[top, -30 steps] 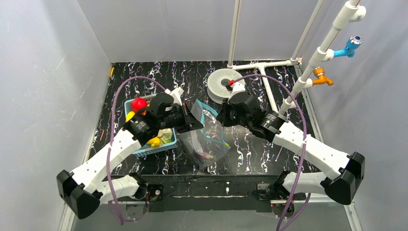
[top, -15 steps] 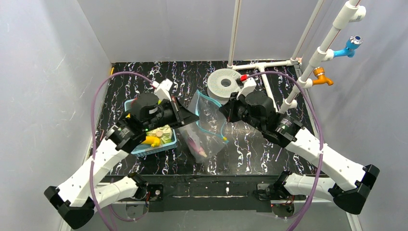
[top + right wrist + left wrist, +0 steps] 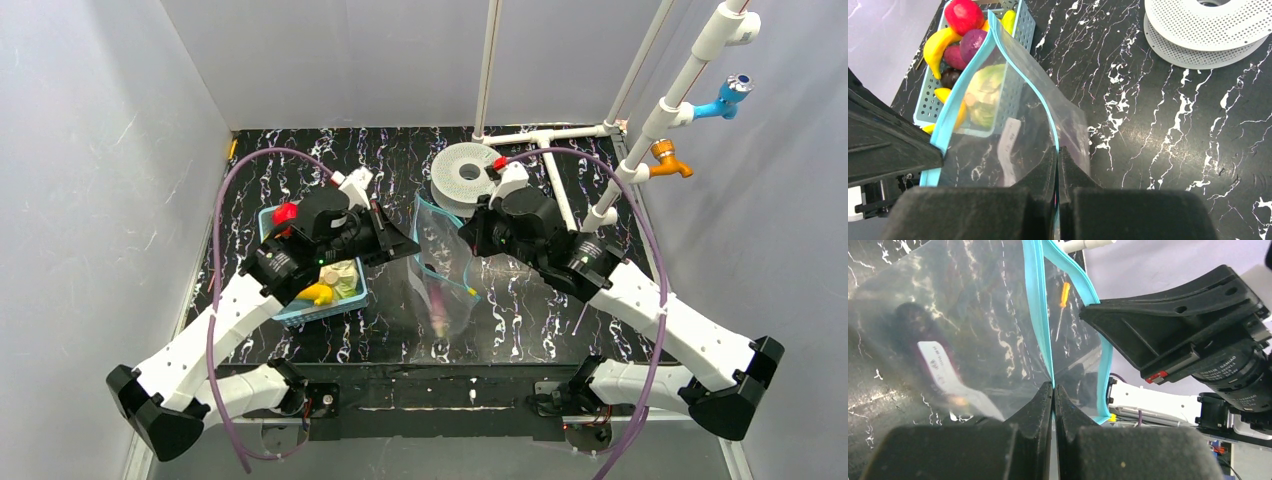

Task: Place the food in the zip-top bag and seal the zipper
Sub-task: Adjust the zipper food storage bag at the center of the board.

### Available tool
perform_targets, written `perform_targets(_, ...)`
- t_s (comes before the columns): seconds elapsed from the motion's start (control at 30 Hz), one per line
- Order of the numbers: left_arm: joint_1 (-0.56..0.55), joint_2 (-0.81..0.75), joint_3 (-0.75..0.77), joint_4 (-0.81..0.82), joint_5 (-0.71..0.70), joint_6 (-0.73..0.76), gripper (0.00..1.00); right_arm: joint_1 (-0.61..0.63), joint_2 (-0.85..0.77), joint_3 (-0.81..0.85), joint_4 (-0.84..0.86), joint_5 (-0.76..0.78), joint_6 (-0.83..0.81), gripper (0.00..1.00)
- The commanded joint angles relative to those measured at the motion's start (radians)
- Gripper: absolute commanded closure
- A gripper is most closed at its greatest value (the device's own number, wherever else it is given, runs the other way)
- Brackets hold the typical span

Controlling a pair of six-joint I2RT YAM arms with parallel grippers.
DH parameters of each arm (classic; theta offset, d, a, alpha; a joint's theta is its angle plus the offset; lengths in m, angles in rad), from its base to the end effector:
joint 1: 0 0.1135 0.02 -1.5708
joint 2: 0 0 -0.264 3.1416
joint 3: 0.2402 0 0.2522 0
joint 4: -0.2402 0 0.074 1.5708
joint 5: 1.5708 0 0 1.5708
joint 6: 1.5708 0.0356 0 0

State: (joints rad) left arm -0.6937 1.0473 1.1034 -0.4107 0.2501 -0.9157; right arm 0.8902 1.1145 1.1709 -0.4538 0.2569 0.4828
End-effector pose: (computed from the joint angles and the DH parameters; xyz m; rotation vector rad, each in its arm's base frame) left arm 0.1720 -0.1545 0.3781 -0.0510 2.1487 -1.2606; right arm 0.1611 0.1846 0.3822 -0.2369 1.9975 0.6442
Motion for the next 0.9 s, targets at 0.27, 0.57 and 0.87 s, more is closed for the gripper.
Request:
perform_targets(0.27, 0.006, 0.029, 0.049, -0.115, -0.028, 0.100, 0.59, -0.001, -0.044, 0.044, -0.046, 0.088, -0.032, 0.99)
perform_targets(0.57, 0.007, -0.038, 0.115, -0.356, -0.297, 0.239, 0.21, -0.002, -0.016, 0.070, -0.094, 0.175, -0.076, 0.99)
perform_targets(0.87, 0.007, -0.088, 0.104, -0.716, -0.710, 0.129, 0.17, -0.002, -0.031, 0.025, -0.046, 0.145, -0.069, 0.99)
